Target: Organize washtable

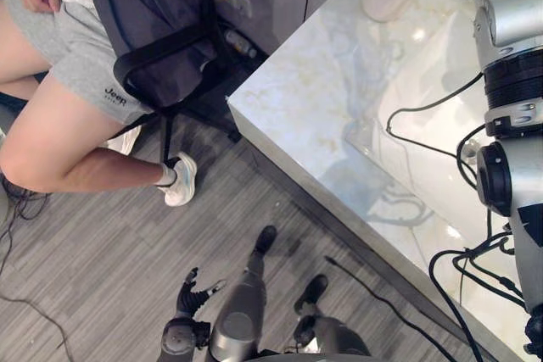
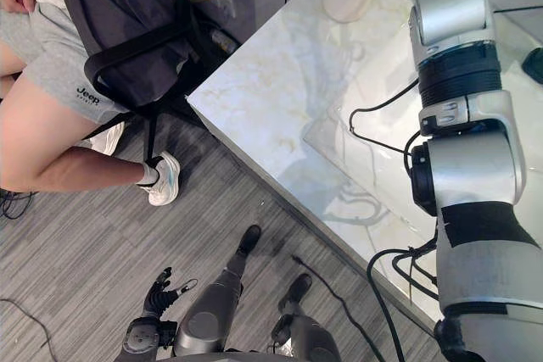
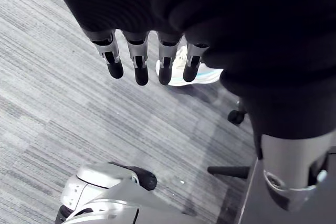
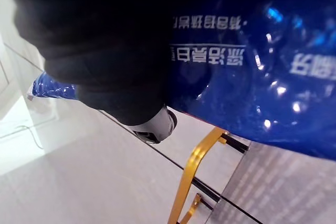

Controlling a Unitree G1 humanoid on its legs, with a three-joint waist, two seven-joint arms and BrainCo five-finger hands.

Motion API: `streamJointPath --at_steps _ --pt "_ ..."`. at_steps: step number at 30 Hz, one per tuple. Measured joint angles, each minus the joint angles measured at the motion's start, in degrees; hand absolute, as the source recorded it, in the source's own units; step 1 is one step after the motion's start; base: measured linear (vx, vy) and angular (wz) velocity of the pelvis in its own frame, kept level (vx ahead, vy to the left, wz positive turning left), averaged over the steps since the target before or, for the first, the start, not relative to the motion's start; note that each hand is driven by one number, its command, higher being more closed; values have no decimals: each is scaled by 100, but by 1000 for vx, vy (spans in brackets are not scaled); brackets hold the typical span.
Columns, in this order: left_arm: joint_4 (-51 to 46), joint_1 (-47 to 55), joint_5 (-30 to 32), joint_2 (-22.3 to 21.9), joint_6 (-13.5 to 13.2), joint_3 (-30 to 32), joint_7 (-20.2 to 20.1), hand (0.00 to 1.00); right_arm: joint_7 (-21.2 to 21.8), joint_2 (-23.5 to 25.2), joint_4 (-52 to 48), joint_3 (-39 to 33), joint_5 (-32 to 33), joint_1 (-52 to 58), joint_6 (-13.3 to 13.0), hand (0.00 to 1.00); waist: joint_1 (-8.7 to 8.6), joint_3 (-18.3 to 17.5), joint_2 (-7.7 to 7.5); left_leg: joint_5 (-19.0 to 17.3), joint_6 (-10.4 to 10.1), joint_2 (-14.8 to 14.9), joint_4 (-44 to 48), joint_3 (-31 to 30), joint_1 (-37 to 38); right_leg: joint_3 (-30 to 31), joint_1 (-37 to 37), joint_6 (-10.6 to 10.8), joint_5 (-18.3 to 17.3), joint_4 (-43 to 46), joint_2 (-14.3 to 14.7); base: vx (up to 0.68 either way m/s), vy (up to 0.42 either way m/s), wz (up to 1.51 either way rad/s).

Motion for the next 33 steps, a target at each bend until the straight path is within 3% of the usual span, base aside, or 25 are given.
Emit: streamJointPath --at_steps 12,13,33 --pt "10 -3 -4 14 -8 -124 5 0 -26 12 168 86 10 1 48 100 20 32 38 5 -8 -49 2 -151 -55 -192 8 5 -68 3 -14 17 19 7" --pt "10 -3 -3 14 -8 -124 5 0 -36 13 168 86 11 1 48 0 20 32 39 5 -8 -48 2 -151 -52 -193 9 3 -70 8 -14 0 0 0" --pt "80 -12 -1 5 -1 -165 103 0 -143 200 140 -104 52 561 49 0 -3 69 102 6 -9 -32 1 -122 156 -127 164 -15 -88 71 -20 -4 14 0"
